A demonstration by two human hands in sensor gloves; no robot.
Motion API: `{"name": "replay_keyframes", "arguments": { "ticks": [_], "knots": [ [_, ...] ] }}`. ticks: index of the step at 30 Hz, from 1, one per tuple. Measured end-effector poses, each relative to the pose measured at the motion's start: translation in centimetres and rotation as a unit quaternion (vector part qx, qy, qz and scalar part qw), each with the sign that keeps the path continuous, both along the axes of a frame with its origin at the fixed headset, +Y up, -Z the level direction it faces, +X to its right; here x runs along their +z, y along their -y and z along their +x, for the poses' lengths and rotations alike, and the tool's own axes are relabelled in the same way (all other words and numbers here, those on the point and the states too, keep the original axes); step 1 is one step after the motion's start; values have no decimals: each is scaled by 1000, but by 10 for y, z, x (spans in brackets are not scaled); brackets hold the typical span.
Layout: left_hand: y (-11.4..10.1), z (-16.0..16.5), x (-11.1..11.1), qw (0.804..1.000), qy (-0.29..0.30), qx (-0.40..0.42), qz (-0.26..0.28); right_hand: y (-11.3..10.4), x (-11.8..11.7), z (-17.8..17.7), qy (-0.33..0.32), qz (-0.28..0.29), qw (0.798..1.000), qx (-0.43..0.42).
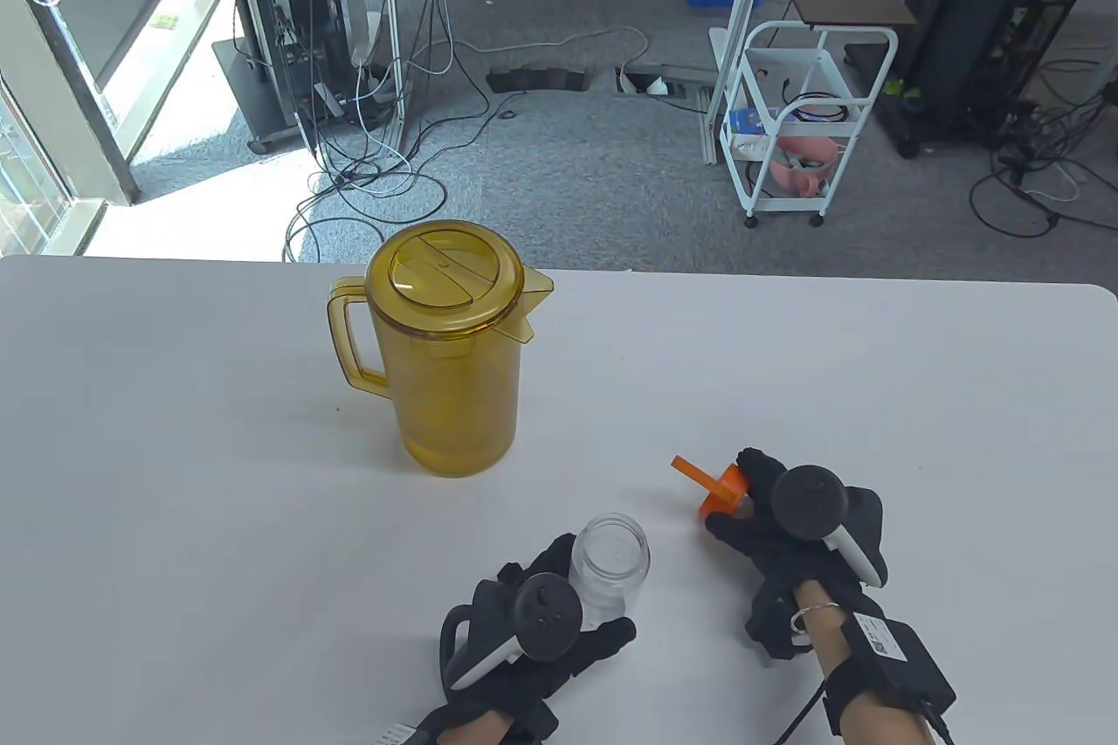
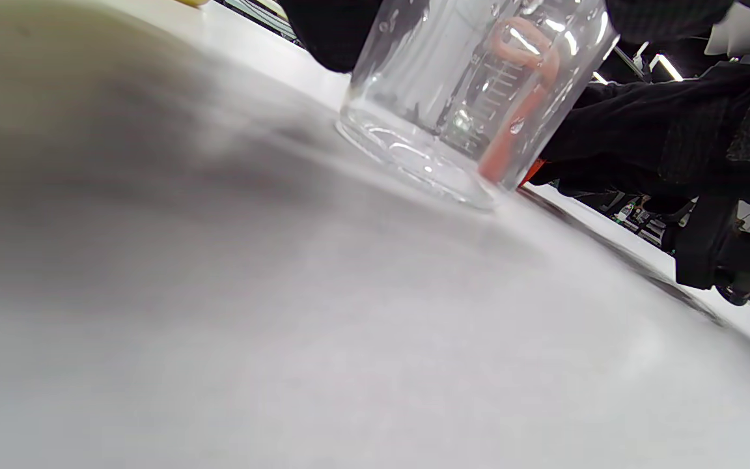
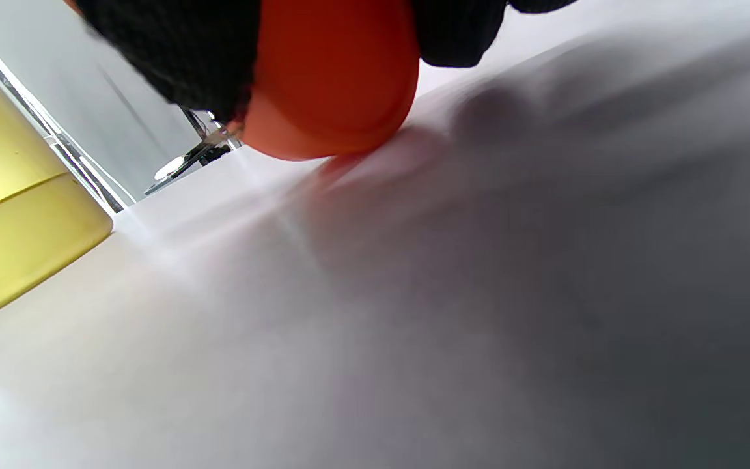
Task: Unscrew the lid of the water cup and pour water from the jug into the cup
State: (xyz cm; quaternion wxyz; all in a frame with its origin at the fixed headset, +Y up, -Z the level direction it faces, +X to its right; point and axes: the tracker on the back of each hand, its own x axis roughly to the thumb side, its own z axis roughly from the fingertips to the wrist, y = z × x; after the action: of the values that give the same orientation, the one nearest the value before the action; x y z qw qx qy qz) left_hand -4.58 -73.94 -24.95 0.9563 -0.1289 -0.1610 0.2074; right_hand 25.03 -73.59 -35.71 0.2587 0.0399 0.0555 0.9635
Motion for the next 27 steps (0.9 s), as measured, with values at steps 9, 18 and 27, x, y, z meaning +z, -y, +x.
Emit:
{"name": "replay_keyframes", "arguments": {
  "ticks": [9,18,27],
  "knots": [
    [0,0,0,1000,0,-1,0,8,14,29,45,-20,997,-59],
    [0,0,0,1000,0,-1,-1,3,9,10,113,-9,992,54],
    [0,0,0,1000,-1,-1,-2,0,9,1,92,-18,992,87]
  ]
}}
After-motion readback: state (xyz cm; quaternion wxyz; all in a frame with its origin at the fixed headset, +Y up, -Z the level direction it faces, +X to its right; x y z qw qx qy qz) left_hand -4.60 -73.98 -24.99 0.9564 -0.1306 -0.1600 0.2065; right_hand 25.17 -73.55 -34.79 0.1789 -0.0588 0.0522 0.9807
